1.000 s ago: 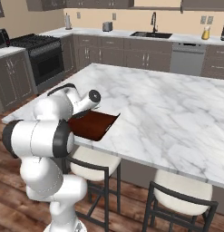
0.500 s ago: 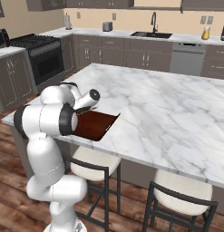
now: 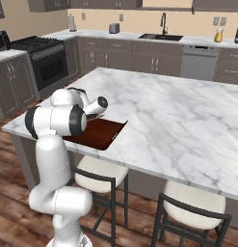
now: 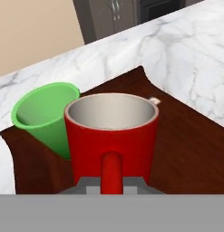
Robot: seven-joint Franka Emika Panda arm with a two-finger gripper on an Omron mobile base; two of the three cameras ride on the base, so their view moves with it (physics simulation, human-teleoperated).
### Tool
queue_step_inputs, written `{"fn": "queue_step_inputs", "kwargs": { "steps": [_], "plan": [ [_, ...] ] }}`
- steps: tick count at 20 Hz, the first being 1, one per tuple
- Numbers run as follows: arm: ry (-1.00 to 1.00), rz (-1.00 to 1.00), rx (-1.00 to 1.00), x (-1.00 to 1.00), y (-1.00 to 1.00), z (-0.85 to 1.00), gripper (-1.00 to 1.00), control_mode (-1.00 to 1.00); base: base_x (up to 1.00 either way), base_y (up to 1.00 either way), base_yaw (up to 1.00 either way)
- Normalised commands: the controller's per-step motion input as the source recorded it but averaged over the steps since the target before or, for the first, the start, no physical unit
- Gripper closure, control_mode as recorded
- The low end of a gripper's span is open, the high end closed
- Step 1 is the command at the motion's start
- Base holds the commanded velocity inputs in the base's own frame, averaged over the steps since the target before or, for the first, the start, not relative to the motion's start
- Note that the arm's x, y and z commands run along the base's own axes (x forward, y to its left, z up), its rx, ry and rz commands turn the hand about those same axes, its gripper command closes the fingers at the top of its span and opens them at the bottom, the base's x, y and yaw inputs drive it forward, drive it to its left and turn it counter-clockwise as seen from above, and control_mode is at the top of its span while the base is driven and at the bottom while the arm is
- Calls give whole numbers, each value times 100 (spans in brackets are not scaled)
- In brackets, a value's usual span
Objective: There is a tray on the dining counter. Grab the cup, mug, and pitcher and place them on the tray. The pitcher may be placed next to the tray if it cannot fit the tray.
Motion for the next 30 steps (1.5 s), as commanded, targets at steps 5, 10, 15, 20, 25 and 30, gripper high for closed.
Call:
{"fn": "queue_step_inputs", "kwargs": {
  "steps": [5, 10, 15, 20, 25, 30],
  "plan": [
    [0, 3, 0, 23, 0, -34, 100, -100, 0, 0, 0],
    [0, 2, 0, 12, 2, -22, 100, -100, 0, 0, 0],
    [0, 0, 0, 11, 10, -22, 100, -100, 0, 0, 0],
    [0, 0, 0, 0, 11, -14, 100, -100, 0, 0, 0],
    [0, 0, 0, 0, 14, -4, -100, -100, 0, 0, 0],
    [0, 0, 0, -1, 9, 0, -100, -100, 0, 0, 0]
  ]
}}
